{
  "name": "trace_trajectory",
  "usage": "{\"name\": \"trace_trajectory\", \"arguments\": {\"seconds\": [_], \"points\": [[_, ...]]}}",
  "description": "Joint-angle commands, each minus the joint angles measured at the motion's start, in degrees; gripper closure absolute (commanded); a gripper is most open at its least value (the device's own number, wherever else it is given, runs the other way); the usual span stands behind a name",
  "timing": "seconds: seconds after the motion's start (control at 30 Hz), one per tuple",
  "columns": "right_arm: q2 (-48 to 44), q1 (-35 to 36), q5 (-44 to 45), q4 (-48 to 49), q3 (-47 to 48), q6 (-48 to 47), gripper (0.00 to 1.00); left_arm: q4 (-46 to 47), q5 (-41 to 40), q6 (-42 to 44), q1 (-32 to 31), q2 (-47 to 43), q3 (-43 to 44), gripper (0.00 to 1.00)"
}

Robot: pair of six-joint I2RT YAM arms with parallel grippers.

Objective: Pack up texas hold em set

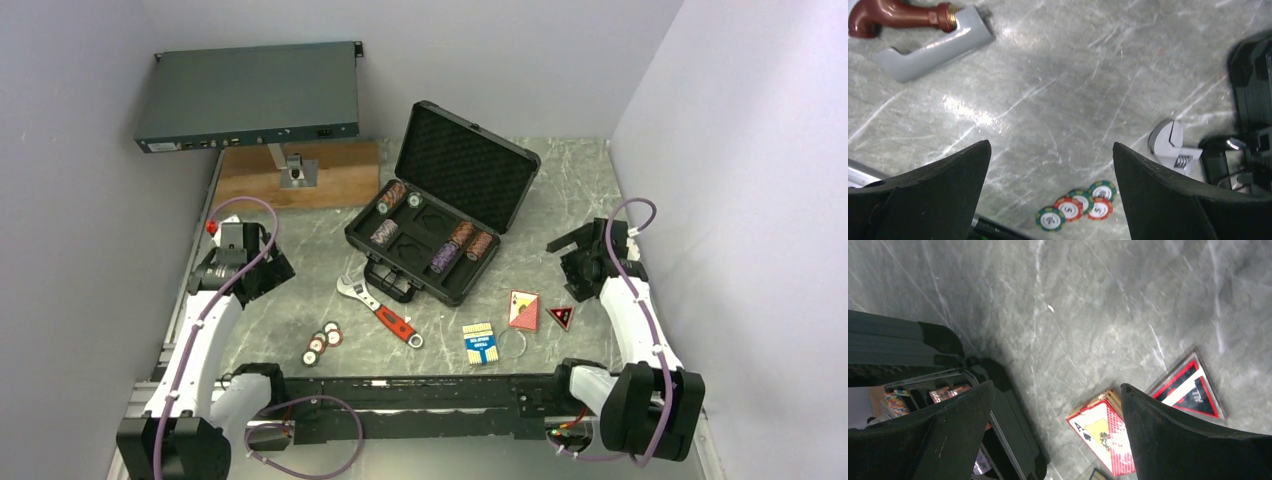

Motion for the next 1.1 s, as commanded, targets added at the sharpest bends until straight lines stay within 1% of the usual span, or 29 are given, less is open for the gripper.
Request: {"name": "trace_trajectory", "arguments": {"seconds": [0.0, 0.07, 0.17, 0.27, 0.33, 0.47, 0.57, 0.67, 0.73, 0.8, 0.87, 0.93, 1.07], "points": [[-1.8, 1.5, 0.3, -6.0, 0.1, 5.1, 0.00, -7.1, 3.2, 1.1, -0.3, -2.0, 4.5, 0.01], [-4.3, 3.4, 1.2, -6.9, 0.1, 3.8, 0.00, -9.7, 3.2, 2.8, -0.3, -3.0, 6.3, 0.01], [-7.9, 6.8, 6.1, -10.7, 2.1, -0.2, 0.00, -12.8, 4.5, 4.7, -0.3, -3.9, 8.9, 0.01], [-10.3, 10.4, 9.0, -12.4, 3.3, -3.2, 0.00, -11.3, 8.6, 5.8, -0.3, -5.6, 7.8, 0.01], [-10.7, 13.5, 9.2, -11.9, 3.7, -4.4, 0.00, -10.5, 9.5, 5.4, -0.3, -6.3, 6.6, 0.01], [-8.8, 17.4, 11.0, -13.6, 6.1, -6.7, 0.00, -12.9, 7.1, 5.2, -0.3, -5.0, 8.2, 0.01], [-7.5, 18.0, 10.2, -15.7, 7.5, -10.0, 0.00, -12.7, 7.8, 6.7, -0.3, -1.0, 8.9, 0.01], [-7.4, 18.1, 8.2, -16.7, 8.8, -12.7, 0.00, -11.5, 11.4, 8.8, -0.3, 2.6, 8.9, 0.01], [-7.5, 18.1, 7.9, -16.8, 8.7, -13.3, 0.00, -9.4, 14.5, 9.6, -0.3, 2.1, 8.0, 0.01], [-6.7, 18.0, 9.2, -18.5, 8.7, -12.4, 0.00, -7.4, 17.1, 9.8, -0.3, 1.0, 6.5, 0.01], [-4.8, 18.0, 12.4, -22.8, 9.7, -10.0, 0.00, -6.2, 19.2, 10.3, -2.3, 0.4, 5.8, 0.01], [-2.9, 17.9, 13.8, -25.4, 10.3, -8.0, 0.00, -5.7, 20.5, 10.5, -3.6, 0.4, 5.5, 0.01], [-0.8, 16.4, 16.2, -27.5, 9.7, -5.7, 0.00, -4.7, 21.5, 10.7, -5.8, 0.2, 5.0, 0.01]]}}
